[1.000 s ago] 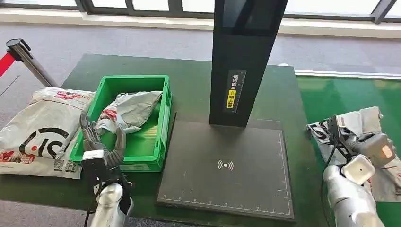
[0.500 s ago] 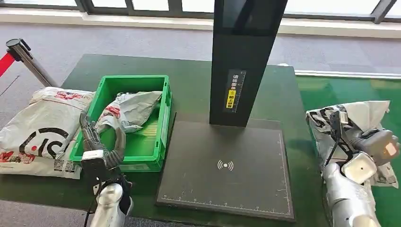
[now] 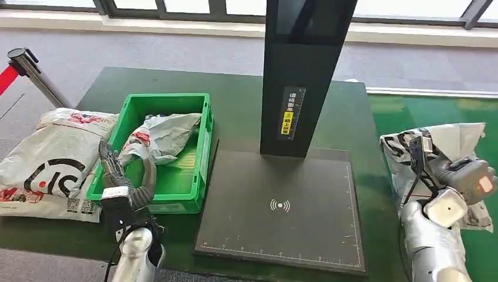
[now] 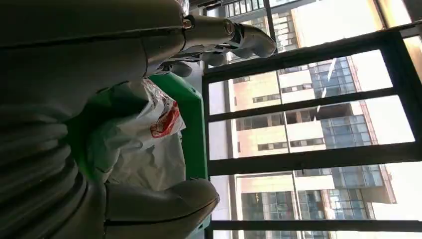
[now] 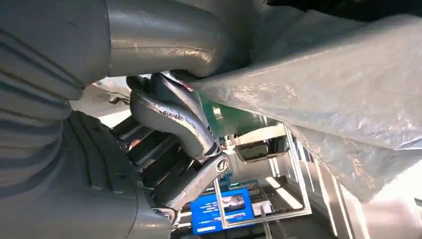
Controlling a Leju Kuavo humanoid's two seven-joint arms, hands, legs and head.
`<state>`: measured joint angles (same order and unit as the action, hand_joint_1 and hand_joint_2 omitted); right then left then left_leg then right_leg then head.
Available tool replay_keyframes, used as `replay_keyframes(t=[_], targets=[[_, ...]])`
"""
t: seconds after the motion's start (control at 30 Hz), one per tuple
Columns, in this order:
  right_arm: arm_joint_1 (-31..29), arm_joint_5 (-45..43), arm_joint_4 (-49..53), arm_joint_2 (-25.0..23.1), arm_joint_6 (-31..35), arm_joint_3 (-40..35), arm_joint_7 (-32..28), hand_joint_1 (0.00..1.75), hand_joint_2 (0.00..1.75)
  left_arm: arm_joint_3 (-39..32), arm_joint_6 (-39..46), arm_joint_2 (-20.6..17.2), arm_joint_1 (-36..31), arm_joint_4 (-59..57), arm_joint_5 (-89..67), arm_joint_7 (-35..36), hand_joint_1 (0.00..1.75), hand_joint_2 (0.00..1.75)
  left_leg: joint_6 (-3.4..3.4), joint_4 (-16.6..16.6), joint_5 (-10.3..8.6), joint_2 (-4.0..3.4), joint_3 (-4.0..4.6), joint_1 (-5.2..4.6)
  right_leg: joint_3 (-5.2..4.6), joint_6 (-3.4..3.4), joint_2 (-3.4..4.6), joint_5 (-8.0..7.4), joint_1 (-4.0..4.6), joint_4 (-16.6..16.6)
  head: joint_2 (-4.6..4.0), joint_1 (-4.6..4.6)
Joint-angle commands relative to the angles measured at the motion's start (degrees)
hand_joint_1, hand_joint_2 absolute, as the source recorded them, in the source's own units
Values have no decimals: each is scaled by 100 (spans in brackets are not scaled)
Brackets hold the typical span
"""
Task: Moved the parcel from conveyor to table for the left to box.
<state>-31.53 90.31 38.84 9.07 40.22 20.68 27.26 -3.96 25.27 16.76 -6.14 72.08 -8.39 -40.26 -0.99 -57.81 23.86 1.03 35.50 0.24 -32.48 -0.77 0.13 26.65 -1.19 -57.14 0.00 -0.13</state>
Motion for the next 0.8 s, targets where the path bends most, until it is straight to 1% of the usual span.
replay_keyframes(t=[0.03,0.07,0.1,0.13,0.17,0.2,0.23,0.27,0.33,0.4,0.43,0.47,0.5,0.53,0.57,0.6,0.63,0.67,0.7,0.73,0.77,0.8], targets=[[355,-31,1780,-291,-22,-662,-111,175,175,-133,90,196,67,-113,11,26,0,175,1,3,7,-21,-9,-2,3,6,14,1,0,3,0,0],[449,-31,2270,-276,-22,-910,-116,175,175,-105,108,179,58,-132,19,26,0,175,1,5,11,-28,-15,-3,7,9,18,4,0,4,0,0],[464,-31,2442,-282,-22,-1042,-95,175,175,-92,126,172,49,-139,23,26,0,175,1,7,13,-32,-21,-4,11,10,21,5,-1,5,0,0],[489,-31,2829,-193,-22,-1480,51,175,175,-57,196,154,35,-154,41,26,0,175,1,2,9,-28,-7,-7,-4,7,21,3,-5,-4,0,-2],[480,-31,3001,-131,-22,-1741,183,175,175,-36,236,139,33,-169,52,26,0,175,0,1,15,-45,-13,-7,-3,11,35,5,-5,-6,0,0],[487,-31,3278,-129,-22,-1928,145,175,175,-17,293,123,50,-154,76,26,0,175,1,-2,12,-39,-4,-9,-10,8,31,3,-6,-10,0,0],[497,-31,3555,-96,-22,-2151,125,175,175,12,350,100,86,-122,113,26,0,175,0,-1,14,-48,-7,-9,-11,9,39,3,-6,-10,0,-2],[521,-31,3834,-230,-22,-2134,-125,175,175,32,364,79,128,-88,143,26,0,175,1,0,18,-52,-15,-8,-2,11,41,5,-4,-7,0,-2],[591,-31,4266,-281,-22,-2249,-436,175,175,68,383,40,208,-31,193,26,0,175,-1,5,19,-62,-23,-7,-1,14,51,4,-2,-4,0,0],[647,-31,4414,-332,-22,-2290,-605,175,175,74,392,27,222,-18,218,26,0,175,-1,4,15,-54,-18,-7,-3,11,44,4,-4,-6,0,-2],[784,-492,5212,-1012,-22,-2446,-1385,175,175,84,387,2,228,-54,202,26,0,175,-2,6,16,-54,-20,-5,1,12,42,4,-1,-2,0,-2],[1088,-161,5623,-2129,-22,-1629,-3502,175,175,68,341,-30,248,-33,218,26,0,175,-1,7,10,-37,-16,-2,3,9,27,3,2,2,0,-2],[1135,-101,5666,-2207,-22,-1682,-3506,175,175,63,337,-33,253,-28,222,26,0,175,-1,9,12,-40,-21,-3,6,11,29,5,2,3,0,-2],[1135,-101,5666,-2207,-22,-1682,-3506,175,175,63,337,-33,253,-28,222,26,0,175,-10,20,16,-73,-34,0,2,18,63,0,5,5,0,0],[1135,-101,5666,-2207,-22,-1682,-3506,175,175,63,337,-33,253,-28,222,26,0,175,-8,22,14,-59,-31,0,11,16,49,3,3,1,0,0],[1135,-101,5666,-2207,-22,-1682,-3506,175,175,63,337,-33,253,-28,222,26,0,175,-4,13,7,-22,-10,6,7,10,16,5,7,-4,0,18],[1135,-101,5666,-2207,-22,-1682,-3506,175,175,63,337,-33,253,-28,222,26,0,175,-7,20,13,-51,-28,11,13,20,41,7,13,1,0,6],[1135,-101,5666,-2207,-22,-1682,-3506,175,175,63,337,-33,253,-28,222,26,0,175,-21,13,22,-53,-26,14,0,22,48,10,18,-3,0,7],[1135,-101,5666,-2207,-22,-1682,-3506,175,175,63,337,-33,253,-28,222,26,0,175,-18,11,13,-42,-20,11,-6,16,37,8,16,-4,0,-9],[1238,-705,6195,-2585,-22,-1467,-4875,175,175,49,285,-40,265,-47,190,26,0,175,-16,15,13,-22,-27,10,10,18,13,16,20,0,0,0],[1238,-705,6195,-2585,-22,-1467,-4875,175,175,49,285,-40,265,-47,190,26,0,175,-14,13,15,-23,-29,17,16,24,9,21,25,3,0,-4],[1373,-494,6321,-2848,-22,-1481,-4947,175,175,28,245,-56,293,-18,195,26,0,175,-11,11,12,1,-21,19,14,28,-13,28,16,-4,0,-2]])
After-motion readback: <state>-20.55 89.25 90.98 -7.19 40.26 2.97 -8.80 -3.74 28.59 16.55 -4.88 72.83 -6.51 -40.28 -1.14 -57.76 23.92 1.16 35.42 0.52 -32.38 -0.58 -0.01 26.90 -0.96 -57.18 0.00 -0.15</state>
